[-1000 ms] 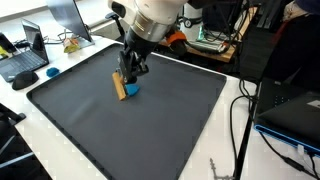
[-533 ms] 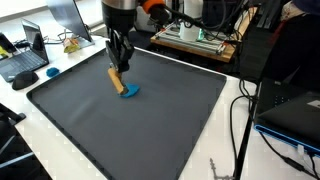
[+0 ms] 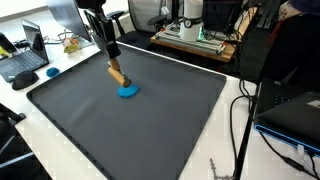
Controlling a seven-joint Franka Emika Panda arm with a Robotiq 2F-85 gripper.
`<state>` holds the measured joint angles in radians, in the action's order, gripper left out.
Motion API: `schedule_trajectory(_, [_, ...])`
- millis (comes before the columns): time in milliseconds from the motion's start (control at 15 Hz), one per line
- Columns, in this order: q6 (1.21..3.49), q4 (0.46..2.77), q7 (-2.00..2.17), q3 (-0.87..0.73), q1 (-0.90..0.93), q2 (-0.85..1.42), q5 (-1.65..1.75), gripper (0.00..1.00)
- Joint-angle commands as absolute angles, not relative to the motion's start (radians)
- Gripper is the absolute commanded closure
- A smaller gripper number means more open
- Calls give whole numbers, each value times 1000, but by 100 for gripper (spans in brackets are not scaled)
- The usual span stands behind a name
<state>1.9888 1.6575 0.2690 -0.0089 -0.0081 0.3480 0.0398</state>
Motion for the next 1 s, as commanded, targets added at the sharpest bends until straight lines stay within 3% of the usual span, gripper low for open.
schedule_trajectory(0, [1997, 1684, 114, -21, -90, 317, -110, 78])
schedule_trajectory(933, [2086, 1763, 165, -137, -287, 293, -576, 78])
